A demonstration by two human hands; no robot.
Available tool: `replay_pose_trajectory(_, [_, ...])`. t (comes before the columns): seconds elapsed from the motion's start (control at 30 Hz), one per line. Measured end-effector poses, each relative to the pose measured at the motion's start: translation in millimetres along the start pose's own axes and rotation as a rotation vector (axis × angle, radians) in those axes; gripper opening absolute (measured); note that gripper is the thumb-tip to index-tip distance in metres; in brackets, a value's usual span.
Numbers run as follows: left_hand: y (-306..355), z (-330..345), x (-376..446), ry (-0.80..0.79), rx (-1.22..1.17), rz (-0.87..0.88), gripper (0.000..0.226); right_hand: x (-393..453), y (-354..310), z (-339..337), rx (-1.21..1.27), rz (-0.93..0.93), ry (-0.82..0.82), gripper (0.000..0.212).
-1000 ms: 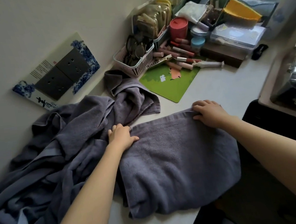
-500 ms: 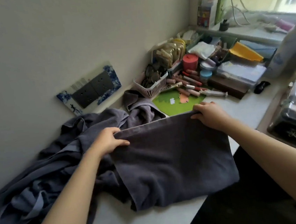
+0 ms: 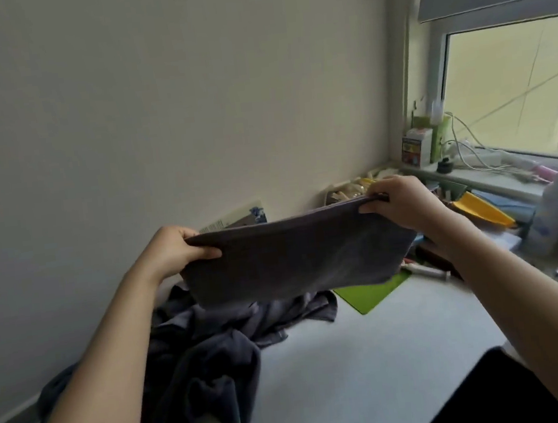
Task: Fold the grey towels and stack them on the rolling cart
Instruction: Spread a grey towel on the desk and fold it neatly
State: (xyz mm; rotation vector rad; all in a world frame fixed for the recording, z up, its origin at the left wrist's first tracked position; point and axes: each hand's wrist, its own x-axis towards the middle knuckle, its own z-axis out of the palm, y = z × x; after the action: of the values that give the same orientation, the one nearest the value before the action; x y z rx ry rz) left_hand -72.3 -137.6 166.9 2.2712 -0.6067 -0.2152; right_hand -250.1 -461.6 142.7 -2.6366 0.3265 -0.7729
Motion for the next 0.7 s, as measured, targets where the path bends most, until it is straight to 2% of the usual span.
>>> replay_pose_trajectory(0.07, [-1, 1, -4, 0.013, -0.006, 0.011, 0.019, -3, 2, 1, 0.042, 0.009, -0.008, 0.022])
replay_pose_trajectory(0.13, [-3, 1, -13, -0.041, -0.049, -0.007, 0.019, -9, 4, -1, 0.041, 0.045, -0.108, 0.02])
replay_pose_trajectory(0.23, [-14, -1, -22, -0.272, -0.166, -0.037, 0.053, -12, 17, -9, 0.113, 0.053, -0.296, 0.022])
replay_pose_trajectory(0.3, [-22, 1, -19, -0.378, -0.081, -0.101, 0.076, -9, 25, -8, 0.11, 0.055, -0.43, 0.026])
replay_pose_trajectory(0.37, [-28, 13, -13, -0.444, 0.069, -0.153, 0.086, -7, 26, 3, 0.039, 0.077, -0.566, 0.026])
replay_pose_trajectory(0.4, [-34, 23, -9, -0.472, 0.124, -0.179, 0.079, -6, 27, 13, 0.006, 0.088, -0.617, 0.024])
replay_pose_trajectory(0.5, [-49, 54, -5, -0.546, 0.211, -0.204, 0.034, -11, 39, 40, -0.02, 0.096, -0.689, 0.018])
replay_pose_trajectory(0.53, [-54, 61, -7, -0.596, 0.193, -0.212, 0.029, -14, 47, 47, -0.03, 0.099, -0.726, 0.021])
replay_pose_trajectory(0.7, [-75, 75, -18, -0.839, 0.008, -0.209, 0.052, -25, 73, 48, -0.005, 0.114, -0.995, 0.017])
